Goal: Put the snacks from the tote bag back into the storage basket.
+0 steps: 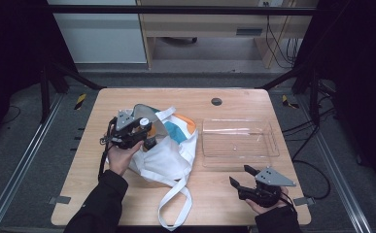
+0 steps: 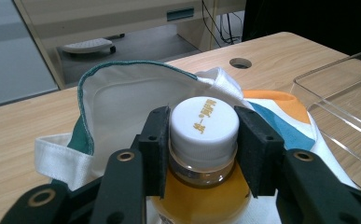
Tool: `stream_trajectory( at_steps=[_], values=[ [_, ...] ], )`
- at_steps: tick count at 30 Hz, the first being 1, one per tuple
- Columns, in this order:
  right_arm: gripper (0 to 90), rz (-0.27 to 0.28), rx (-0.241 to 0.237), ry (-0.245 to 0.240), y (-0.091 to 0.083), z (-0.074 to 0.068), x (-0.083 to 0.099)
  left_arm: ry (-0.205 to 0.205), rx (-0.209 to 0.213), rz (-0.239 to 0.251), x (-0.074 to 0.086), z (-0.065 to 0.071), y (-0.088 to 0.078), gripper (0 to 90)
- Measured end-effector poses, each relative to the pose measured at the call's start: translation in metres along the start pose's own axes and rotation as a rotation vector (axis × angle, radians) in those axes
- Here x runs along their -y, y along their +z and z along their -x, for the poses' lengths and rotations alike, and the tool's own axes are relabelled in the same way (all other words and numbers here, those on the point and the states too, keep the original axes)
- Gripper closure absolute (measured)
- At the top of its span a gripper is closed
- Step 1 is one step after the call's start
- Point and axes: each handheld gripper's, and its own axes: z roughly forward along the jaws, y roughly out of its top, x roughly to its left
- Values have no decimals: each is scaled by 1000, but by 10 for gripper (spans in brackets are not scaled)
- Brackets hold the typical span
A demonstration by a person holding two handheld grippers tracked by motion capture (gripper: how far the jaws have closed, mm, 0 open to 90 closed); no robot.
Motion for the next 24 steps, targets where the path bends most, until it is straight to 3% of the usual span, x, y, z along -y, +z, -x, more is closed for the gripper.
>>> stream_trajectory(
  at_steps=[24],
  values=[
    [297, -3, 3, 2, 0, 1, 1, -14, 6, 7, -7, -4, -5, 584]
  ],
)
